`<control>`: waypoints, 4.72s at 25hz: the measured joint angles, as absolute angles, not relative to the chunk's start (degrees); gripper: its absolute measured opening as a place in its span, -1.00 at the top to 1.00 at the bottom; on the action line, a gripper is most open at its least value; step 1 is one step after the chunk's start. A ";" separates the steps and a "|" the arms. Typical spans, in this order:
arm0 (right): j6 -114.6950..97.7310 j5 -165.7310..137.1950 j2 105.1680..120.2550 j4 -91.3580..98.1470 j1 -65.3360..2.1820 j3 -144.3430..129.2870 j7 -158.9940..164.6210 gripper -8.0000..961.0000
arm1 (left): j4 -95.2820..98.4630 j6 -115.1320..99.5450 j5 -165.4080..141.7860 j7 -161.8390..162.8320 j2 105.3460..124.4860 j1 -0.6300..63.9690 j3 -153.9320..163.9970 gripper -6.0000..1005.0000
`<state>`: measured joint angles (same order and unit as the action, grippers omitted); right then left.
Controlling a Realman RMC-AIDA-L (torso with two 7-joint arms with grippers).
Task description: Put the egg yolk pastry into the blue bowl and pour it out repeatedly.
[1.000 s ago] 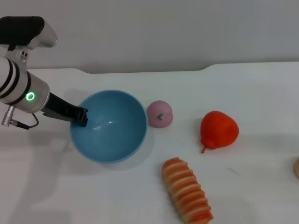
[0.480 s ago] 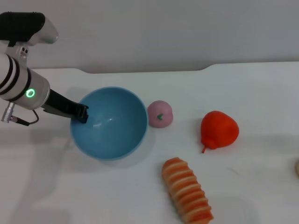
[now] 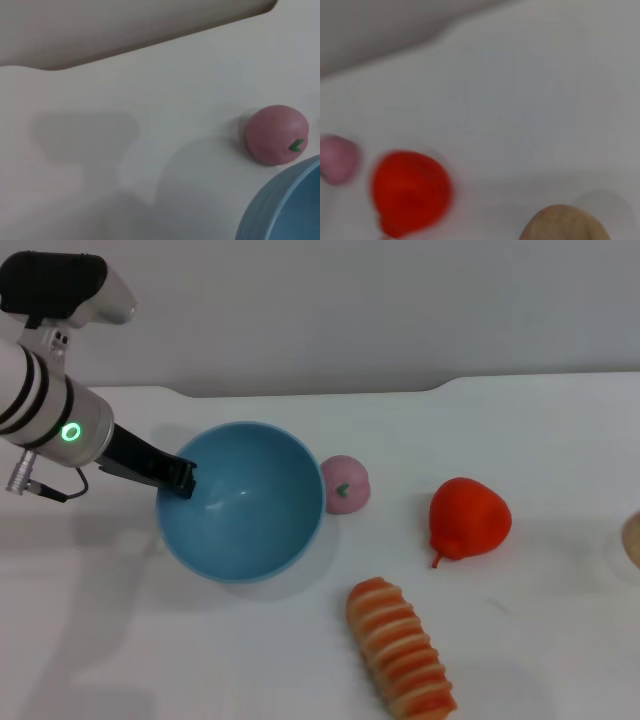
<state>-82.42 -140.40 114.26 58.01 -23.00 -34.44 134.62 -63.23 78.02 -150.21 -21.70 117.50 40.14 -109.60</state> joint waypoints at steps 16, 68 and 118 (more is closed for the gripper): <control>-89.18 -121.46 117.05 59.48 -27.80 -35.82 121.95 0.72 | -62.50 78.76 -149.67 -16.48 118.29 47.09 -95.49 0.99; -89.97 -112.26 117.86 55.22 -35.31 -61.06 121.95 0.21 | -60.99 77.31 -142.73 -10.98 118.47 52.18 -87.36 0.99; -84.68 -104.85 116.86 35.78 -13.63 -10.30 109.02 0.20 | -62.97 25.65 -156.88 -12.37 118.71 37.95 -66.14 0.99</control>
<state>-84.68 -104.85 116.86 35.78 -13.63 -10.30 109.02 -62.97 25.65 -156.88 -12.37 118.71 37.95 -66.14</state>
